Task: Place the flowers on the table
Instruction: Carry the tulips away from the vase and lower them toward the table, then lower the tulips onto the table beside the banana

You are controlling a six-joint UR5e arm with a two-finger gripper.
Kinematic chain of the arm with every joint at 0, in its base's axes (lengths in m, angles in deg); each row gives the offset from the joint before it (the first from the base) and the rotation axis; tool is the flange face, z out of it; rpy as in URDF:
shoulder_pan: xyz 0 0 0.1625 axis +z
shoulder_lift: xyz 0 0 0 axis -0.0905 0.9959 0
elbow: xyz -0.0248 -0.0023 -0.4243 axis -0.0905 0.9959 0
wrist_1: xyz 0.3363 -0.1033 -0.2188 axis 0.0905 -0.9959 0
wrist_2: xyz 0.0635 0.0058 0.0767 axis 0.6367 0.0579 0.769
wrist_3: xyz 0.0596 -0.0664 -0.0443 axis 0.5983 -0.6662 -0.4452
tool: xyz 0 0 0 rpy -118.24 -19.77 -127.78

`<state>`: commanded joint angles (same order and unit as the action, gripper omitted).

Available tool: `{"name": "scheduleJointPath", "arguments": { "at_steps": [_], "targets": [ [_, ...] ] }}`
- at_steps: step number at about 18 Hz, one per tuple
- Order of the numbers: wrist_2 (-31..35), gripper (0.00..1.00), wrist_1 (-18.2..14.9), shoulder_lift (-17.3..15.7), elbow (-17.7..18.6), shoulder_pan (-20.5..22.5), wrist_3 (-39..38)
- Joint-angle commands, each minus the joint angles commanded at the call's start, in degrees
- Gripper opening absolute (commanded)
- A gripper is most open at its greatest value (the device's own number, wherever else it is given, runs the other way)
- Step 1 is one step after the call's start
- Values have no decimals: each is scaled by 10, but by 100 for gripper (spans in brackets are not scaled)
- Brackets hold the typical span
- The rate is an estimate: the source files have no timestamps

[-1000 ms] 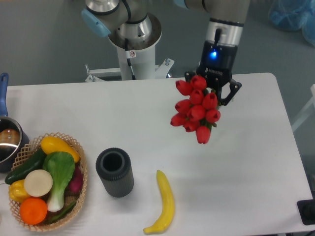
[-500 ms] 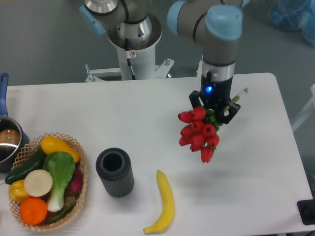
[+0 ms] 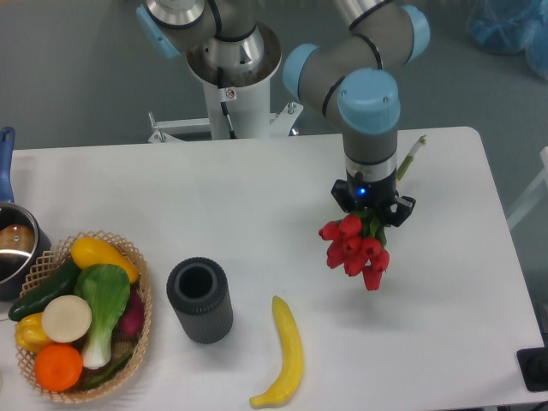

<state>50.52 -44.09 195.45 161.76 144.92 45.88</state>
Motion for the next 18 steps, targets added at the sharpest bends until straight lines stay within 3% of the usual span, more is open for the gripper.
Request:
{"name": "scheduleJointPath", "arguments": {
  "at_steps": [5,18],
  "targets": [
    [-2,41,11,25,-6,0,-90],
    [-1,46,15,80,-28,-8,-92]
  ]
}}
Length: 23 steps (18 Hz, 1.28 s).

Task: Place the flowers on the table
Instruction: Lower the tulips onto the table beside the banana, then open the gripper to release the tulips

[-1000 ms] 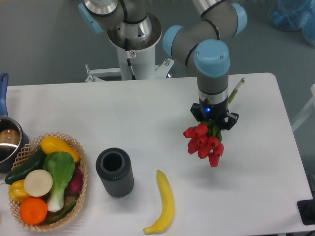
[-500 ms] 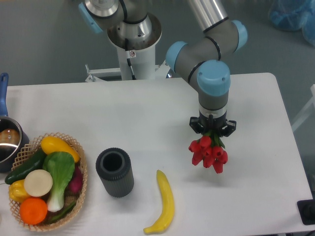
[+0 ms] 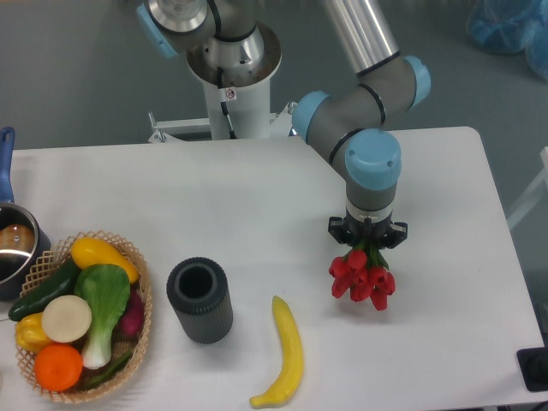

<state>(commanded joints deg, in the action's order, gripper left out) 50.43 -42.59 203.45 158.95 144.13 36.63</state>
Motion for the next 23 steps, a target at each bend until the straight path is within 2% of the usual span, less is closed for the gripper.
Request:
{"name": "scheduleJointPath", "arguments": {
  "at_steps": [2,3,5,6,9,14,17,19,23],
  "targets": [
    [1,46,0,4,-2,-1,0],
    [0,50,0,4,-3,-1,0],
    [0,69,2,6,-6,-2,3],
    [0,87,3,7,-10,-1,4],
    [0,100,3,3,-17,-2,5],
    [-1,100,3,-2,-23,-3,6],
    [-1,100,4,-30,-27,-4,19],
    [-2,100,3,-44,-51,-5,51],
    [-33,100,-2,-57,-96,-19,61]
  ]
}}
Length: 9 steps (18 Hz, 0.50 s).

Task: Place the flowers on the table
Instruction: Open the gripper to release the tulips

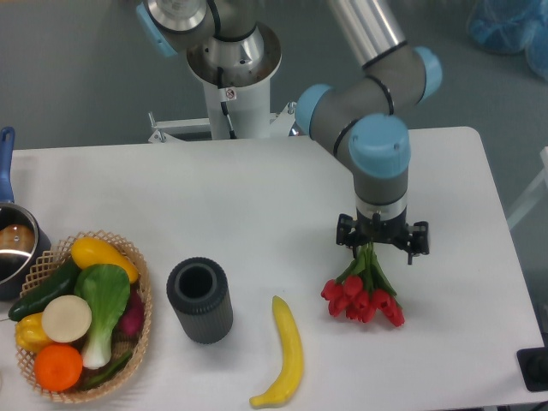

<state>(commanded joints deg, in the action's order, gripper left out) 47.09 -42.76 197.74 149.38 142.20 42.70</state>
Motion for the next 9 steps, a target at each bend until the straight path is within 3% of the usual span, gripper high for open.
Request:
{"name": "scheduleJointPath", "arguments": {
  "at_steps": [3,9],
  "targets": [
    [-11,100,-2,-3,-9,-25,54],
    [-113,100,-7,-4,-26,-26,133]
  ]
}}
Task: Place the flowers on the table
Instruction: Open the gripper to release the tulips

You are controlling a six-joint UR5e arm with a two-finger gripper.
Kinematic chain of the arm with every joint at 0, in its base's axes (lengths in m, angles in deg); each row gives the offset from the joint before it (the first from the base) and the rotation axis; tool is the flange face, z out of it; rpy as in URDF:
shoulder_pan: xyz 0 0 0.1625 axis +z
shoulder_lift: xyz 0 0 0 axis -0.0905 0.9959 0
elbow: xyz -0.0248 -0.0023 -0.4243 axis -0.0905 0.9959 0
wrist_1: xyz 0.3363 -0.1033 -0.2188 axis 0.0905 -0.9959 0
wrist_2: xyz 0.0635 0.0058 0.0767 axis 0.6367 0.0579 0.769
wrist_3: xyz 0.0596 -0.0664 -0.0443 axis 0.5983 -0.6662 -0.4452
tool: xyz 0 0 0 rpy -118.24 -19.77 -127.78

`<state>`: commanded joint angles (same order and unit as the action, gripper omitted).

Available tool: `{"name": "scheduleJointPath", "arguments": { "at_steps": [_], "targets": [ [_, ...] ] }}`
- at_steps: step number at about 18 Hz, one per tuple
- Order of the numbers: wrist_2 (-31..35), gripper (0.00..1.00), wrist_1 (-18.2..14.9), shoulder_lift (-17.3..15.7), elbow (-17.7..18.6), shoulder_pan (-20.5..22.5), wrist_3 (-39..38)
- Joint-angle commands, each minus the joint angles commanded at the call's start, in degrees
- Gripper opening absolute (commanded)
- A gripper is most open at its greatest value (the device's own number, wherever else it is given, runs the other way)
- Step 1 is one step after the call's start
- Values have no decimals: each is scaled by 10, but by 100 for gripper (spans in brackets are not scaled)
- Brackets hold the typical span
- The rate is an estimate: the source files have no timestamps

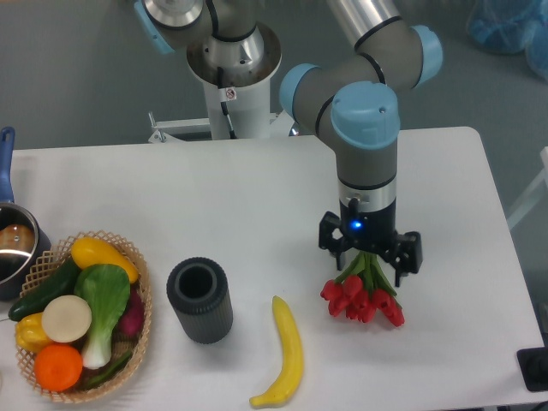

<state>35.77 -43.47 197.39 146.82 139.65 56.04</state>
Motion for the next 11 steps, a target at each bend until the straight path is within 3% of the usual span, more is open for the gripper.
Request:
{"name": "scheduleJointPath", "arguments": {
  "at_steps": [2,6,11],
  "targets": [
    [-36,100,-6,0,7,2,23],
    [-40,100,-22,-10,29,6,113],
    [-41,100,-21,-16,43,12,121]
  ]
}}
